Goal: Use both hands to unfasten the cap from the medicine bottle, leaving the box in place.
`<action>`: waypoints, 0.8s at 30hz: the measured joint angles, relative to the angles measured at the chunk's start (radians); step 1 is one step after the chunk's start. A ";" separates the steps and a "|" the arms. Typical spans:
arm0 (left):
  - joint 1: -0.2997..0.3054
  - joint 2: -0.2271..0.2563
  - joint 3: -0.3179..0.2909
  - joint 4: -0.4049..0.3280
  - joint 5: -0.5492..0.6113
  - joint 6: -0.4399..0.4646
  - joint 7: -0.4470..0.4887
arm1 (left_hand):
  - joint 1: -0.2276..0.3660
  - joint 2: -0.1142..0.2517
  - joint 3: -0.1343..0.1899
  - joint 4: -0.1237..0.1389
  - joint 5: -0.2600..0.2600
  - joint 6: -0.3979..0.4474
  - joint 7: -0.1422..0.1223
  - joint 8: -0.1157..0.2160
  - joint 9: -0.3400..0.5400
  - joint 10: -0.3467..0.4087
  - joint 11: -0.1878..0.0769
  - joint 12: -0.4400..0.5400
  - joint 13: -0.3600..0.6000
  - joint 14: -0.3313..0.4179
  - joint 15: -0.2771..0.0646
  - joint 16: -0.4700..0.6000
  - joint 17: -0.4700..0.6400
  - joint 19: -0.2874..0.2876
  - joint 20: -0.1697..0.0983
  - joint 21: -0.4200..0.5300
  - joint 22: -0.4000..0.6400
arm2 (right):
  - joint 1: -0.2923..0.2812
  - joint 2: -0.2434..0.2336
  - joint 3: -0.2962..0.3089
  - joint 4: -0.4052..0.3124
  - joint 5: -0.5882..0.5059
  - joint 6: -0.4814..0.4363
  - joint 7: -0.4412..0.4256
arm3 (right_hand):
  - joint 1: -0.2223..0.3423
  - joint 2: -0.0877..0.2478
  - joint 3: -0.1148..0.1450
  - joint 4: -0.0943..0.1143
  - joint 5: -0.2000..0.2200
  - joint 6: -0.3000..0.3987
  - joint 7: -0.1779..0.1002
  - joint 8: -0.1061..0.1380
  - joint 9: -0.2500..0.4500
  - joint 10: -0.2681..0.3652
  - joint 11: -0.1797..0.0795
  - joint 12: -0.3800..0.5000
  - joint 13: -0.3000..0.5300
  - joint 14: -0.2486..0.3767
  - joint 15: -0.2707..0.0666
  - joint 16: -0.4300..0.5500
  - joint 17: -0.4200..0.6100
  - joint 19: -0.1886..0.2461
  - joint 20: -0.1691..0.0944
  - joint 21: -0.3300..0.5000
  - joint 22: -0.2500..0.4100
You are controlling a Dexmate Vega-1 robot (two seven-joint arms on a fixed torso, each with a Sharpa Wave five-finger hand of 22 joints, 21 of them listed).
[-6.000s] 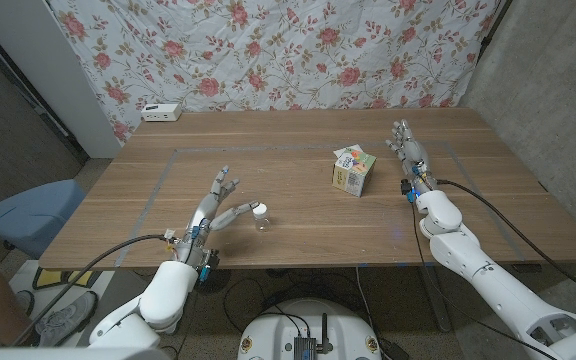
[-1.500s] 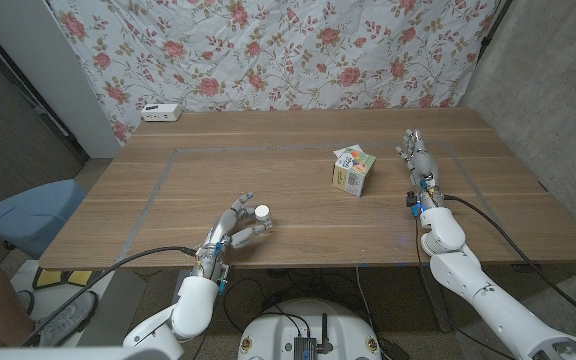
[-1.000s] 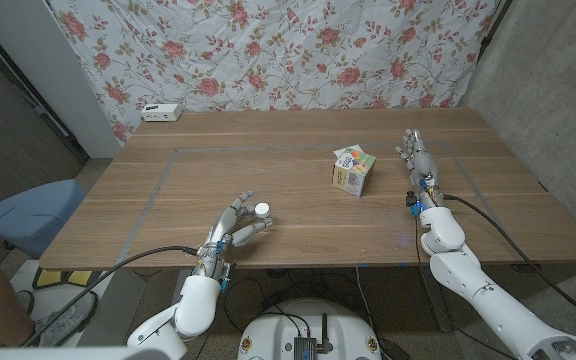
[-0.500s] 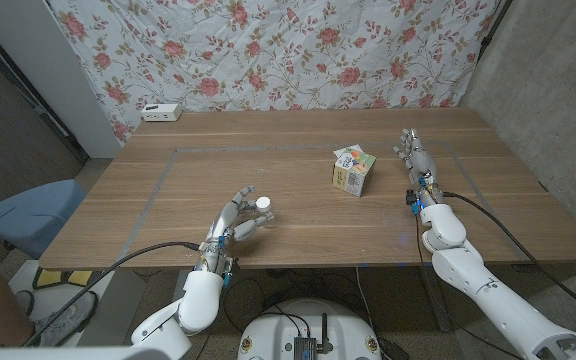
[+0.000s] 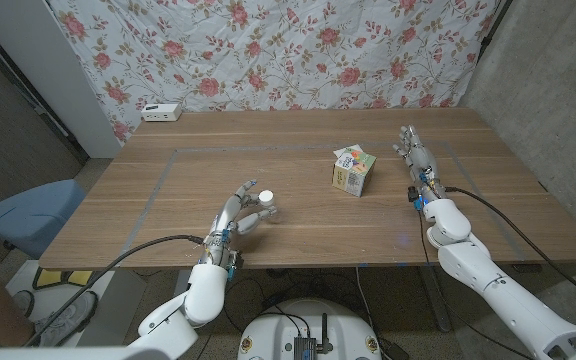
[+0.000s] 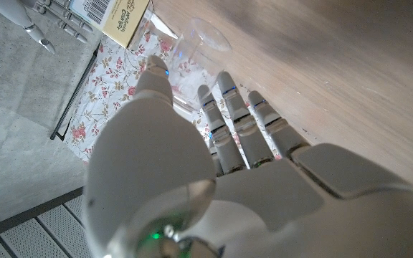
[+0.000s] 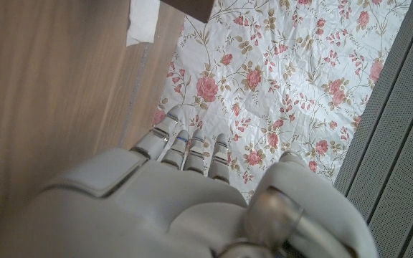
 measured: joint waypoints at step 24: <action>-0.143 -0.031 0.051 0.038 -0.028 0.044 -0.074 | 0.008 0.013 0.010 -0.010 -0.013 0.041 0.009 0.000 0.000 0.012 0.012 -0.011 0.005 0.022 -0.006 0.000 0.000 0.020 -0.002 -0.024 0.000 | -0.003 -0.054 0.002 -0.080 -0.024 -0.092 -0.024 | 0.000 0.000 0.003 -0.003 0.000 0.000 0.000 0.000 0.000 0.000 0.000 0.000 0.000 0.004 -0.004 0.000 0.000 0.000 0.000 0.000 -0.002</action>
